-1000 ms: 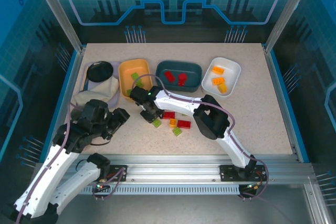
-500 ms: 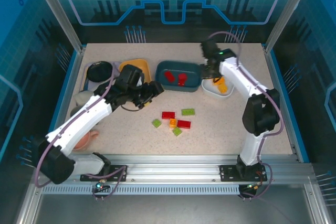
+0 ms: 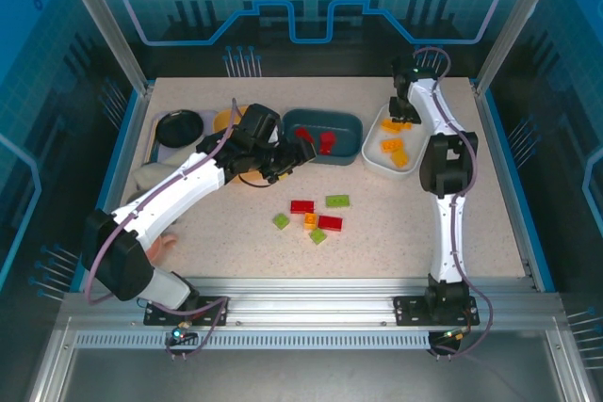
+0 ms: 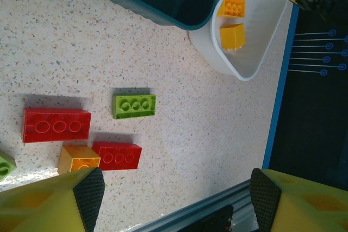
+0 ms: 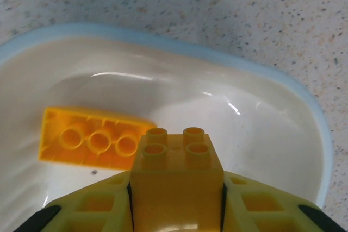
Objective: Sort the legos into containers by color
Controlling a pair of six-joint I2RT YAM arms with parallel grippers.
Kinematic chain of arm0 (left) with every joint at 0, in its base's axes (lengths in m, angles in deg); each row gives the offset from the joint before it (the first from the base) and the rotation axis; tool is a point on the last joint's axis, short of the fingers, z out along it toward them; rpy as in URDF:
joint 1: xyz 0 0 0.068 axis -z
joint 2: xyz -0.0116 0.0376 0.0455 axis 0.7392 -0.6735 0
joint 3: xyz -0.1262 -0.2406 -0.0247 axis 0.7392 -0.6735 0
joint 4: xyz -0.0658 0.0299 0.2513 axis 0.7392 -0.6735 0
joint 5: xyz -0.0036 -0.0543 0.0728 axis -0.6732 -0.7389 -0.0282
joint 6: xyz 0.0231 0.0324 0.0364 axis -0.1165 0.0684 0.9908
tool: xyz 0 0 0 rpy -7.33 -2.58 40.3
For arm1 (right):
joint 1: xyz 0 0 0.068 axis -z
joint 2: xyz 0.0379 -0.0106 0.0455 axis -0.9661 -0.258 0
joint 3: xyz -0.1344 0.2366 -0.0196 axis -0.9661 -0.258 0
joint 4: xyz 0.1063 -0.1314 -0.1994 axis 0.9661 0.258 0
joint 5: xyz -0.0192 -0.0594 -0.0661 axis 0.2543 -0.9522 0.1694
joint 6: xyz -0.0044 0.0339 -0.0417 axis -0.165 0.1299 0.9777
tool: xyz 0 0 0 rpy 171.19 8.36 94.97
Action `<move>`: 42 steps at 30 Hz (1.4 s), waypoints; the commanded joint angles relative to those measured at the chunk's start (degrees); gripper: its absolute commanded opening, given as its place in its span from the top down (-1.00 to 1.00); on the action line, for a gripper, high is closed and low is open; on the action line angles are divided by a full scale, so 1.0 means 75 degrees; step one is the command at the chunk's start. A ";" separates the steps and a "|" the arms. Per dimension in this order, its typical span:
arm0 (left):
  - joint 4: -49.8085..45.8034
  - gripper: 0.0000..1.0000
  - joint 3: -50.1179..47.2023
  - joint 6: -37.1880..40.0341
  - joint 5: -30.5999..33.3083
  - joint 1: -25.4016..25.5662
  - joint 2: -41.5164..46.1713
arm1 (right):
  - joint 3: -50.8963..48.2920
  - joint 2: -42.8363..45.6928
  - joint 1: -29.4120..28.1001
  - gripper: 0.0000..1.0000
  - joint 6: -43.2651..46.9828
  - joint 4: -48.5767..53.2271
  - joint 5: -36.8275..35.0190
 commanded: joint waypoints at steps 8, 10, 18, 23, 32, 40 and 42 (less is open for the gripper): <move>-0.0429 -0.50 0.0067 0.0291 -0.0037 0.0047 0.0037 | 0.0035 0.0040 0.0092 -0.25 -0.0305 0.0340 -0.0002; -0.0631 -0.51 0.0095 0.0339 0.0075 0.0049 0.0051 | 0.0191 0.0188 0.0002 -0.33 -0.0089 0.0242 0.0260; -0.2390 -0.59 -0.0516 -0.0317 0.1019 -0.0136 0.0006 | -0.1497 0.2490 -0.0931 -0.32 0.0596 -0.1233 0.1667; -0.2033 -0.61 -0.1373 -0.1117 0.0670 -0.0389 -0.0081 | -0.5329 0.5228 -0.2424 -0.36 0.1129 -0.3761 0.2818; -0.1762 -0.57 -0.1336 -0.1065 0.0423 -0.0239 -0.1434 | -0.9321 0.7922 -0.4371 -0.36 0.0108 -0.4896 0.3437; -0.1433 -0.42 -0.1433 -0.1128 0.0326 -0.0107 -0.2149 | -1.0464 0.9085 -0.4590 -0.37 -0.0364 -0.4713 0.3341; -0.1371 -0.37 -0.1434 -0.1154 0.0329 -0.0057 -0.2281 | -1.0488 0.9184 -0.4599 -0.37 -0.0342 -0.4656 0.3316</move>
